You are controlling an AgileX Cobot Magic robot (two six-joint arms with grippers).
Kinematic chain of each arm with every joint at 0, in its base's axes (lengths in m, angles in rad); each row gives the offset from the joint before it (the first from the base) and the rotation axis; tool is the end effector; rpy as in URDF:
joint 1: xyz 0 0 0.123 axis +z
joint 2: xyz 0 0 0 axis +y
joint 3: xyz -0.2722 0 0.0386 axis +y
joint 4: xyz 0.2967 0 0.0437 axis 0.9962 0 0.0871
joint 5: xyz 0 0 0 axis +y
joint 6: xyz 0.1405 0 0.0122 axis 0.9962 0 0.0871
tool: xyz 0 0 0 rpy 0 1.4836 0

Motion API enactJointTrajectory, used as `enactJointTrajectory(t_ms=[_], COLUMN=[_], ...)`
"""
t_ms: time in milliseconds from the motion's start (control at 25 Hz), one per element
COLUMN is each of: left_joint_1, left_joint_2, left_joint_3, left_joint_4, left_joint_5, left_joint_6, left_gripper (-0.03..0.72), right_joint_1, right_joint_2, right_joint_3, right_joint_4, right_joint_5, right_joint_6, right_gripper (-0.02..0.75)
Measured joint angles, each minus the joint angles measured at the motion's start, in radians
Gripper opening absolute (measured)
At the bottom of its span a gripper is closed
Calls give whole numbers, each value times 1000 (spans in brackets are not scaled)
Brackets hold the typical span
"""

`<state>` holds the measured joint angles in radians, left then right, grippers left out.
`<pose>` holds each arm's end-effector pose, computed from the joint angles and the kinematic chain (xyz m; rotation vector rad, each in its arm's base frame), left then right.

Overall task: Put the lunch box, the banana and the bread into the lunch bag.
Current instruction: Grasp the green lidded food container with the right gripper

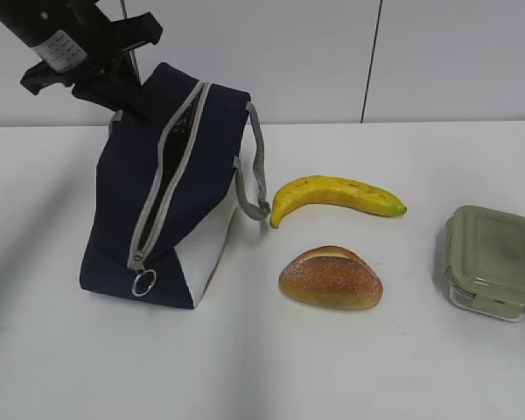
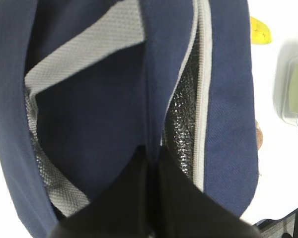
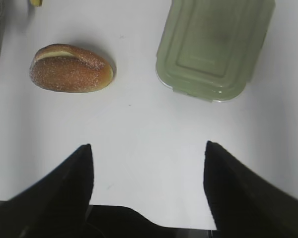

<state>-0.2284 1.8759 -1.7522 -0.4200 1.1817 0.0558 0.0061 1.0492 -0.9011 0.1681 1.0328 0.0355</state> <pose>0.4433 -0.1577 0.2567 0.2661 2.7512 -0.6245 0.2624 0.0219 0.2541 0.1071 2.6574 0.2337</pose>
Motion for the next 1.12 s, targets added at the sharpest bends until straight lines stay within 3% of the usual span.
enactJointTrajectory(t_ms=[360, 720, 1000, 1120], left_joint_1=[0, 0, 0, 0], left_joint_2=[2, 6, 6, 6], left_joint_3=[0, 0, 0, 0], left_joint_4=[0, 1, 1, 1], left_joint_5=[0, 0, 0, 0], left_joint_6=[0, 2, 2, 3], left_gripper=[1, 1, 1, 1], right_joint_1=[-25, -312, -457, -479], right_joint_2=[241, 260, 305, 346], right_joint_3=[-84, -72, -45, -44], right_joint_4=[68, 303, 451, 511], right_joint_5=[-51, -55, -49, -35], right_joint_6=[-118, -418, -599, -669], right_gripper=[512, 511, 511, 511])
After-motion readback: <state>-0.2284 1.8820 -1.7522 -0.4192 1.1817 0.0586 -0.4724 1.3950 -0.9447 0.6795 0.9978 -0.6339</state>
